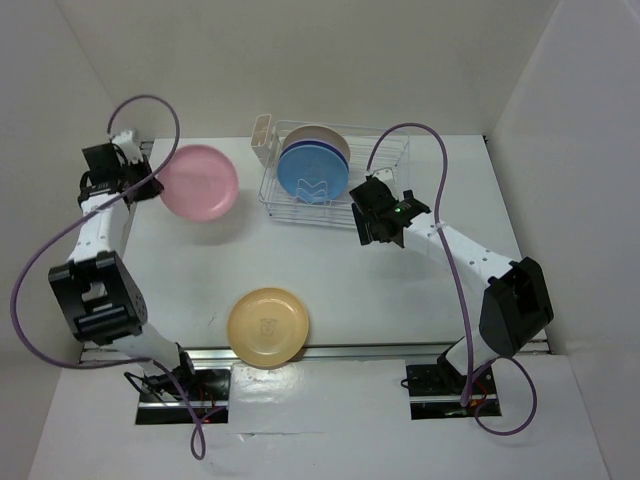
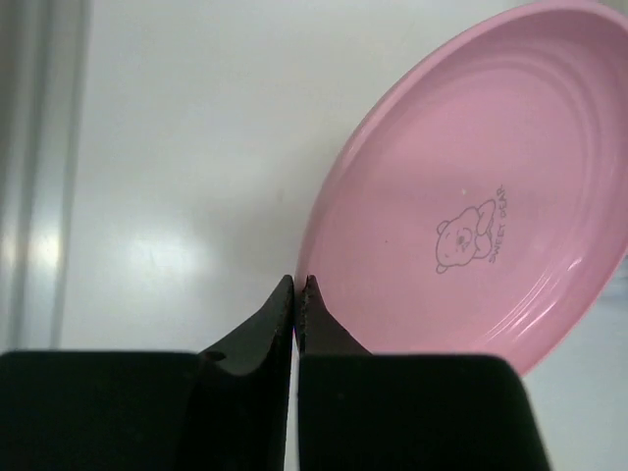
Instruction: Load the plates into the dish rack
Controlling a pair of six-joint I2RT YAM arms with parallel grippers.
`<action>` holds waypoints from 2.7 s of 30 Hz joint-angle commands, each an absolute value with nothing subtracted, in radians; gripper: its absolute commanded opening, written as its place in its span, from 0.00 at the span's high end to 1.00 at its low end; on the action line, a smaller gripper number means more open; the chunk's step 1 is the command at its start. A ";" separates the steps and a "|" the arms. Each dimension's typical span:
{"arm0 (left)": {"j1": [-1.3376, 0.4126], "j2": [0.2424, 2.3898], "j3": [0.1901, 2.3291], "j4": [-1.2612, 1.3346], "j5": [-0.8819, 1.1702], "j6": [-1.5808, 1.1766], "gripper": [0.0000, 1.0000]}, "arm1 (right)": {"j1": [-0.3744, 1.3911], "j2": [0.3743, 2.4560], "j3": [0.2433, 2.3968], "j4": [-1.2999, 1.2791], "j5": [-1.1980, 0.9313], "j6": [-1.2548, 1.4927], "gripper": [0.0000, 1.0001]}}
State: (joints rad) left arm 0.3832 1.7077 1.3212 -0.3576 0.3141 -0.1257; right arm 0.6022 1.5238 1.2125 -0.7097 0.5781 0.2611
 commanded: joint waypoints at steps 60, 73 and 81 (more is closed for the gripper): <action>-0.365 1.838 1.118 1.163 0.204 0.818 1.00 | 0.621 1.638 1.256 -0.732 0.611 0.305 0.00; -0.365 1.904 1.106 1.132 0.195 0.847 1.00 | 0.621 1.671 1.275 -0.741 0.601 0.305 0.00; -0.409 1.884 1.017 1.008 0.048 0.838 0.37 | 0.621 1.680 1.284 -0.741 0.601 0.305 0.00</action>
